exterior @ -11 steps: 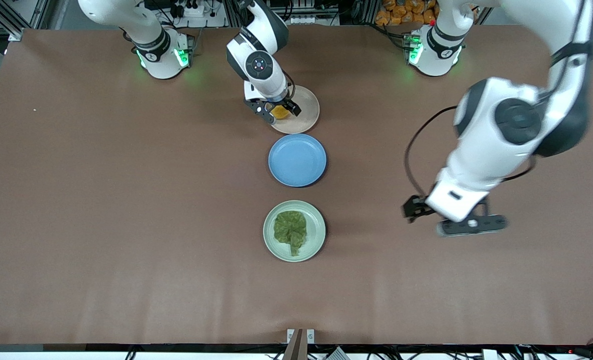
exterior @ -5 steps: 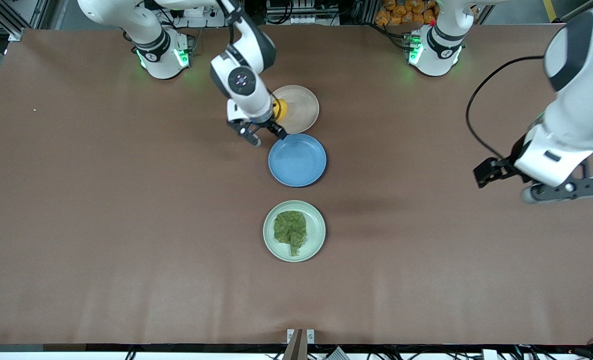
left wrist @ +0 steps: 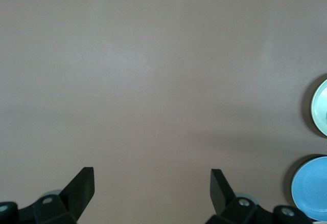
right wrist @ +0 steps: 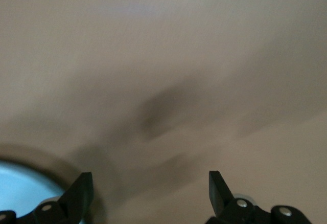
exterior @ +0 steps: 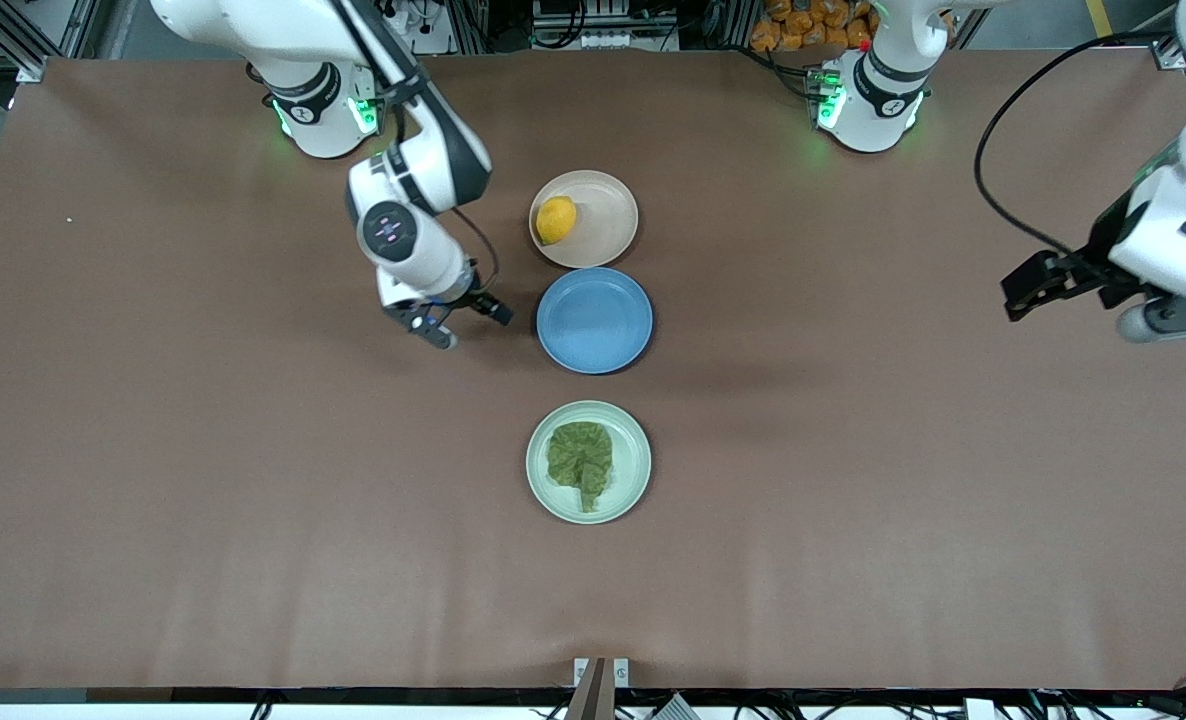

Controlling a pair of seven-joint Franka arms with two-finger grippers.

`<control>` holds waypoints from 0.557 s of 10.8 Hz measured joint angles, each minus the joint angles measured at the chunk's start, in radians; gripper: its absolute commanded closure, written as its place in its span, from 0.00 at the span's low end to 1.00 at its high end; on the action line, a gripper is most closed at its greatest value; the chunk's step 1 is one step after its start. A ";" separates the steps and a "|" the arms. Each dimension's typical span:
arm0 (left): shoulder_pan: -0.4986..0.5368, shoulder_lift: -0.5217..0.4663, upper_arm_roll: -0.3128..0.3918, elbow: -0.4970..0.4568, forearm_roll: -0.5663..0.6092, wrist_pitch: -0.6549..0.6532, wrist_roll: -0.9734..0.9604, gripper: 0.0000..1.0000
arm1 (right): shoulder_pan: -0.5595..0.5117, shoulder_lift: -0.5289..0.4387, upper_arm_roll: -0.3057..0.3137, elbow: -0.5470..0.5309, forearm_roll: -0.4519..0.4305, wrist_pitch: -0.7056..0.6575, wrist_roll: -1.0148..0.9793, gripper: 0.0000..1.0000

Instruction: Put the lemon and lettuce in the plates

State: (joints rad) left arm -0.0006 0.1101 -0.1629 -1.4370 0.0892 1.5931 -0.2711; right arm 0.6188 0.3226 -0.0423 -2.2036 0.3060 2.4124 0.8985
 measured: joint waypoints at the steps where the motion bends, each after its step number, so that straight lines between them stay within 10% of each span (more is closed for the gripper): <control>1: 0.008 -0.015 0.000 -0.001 -0.004 -0.004 0.004 0.00 | -0.050 0.000 -0.001 -0.002 0.000 -0.010 -0.085 0.00; 6: 0.038 -0.071 0.001 -0.005 -0.046 -0.045 0.043 0.00 | -0.318 0.002 -0.006 -0.006 -0.107 -0.043 -0.449 0.00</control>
State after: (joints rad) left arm 0.0373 0.0393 -0.1622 -1.4423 0.0433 1.5479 -0.2276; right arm 0.3011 0.3246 -0.0487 -2.2101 0.1989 2.3691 0.4490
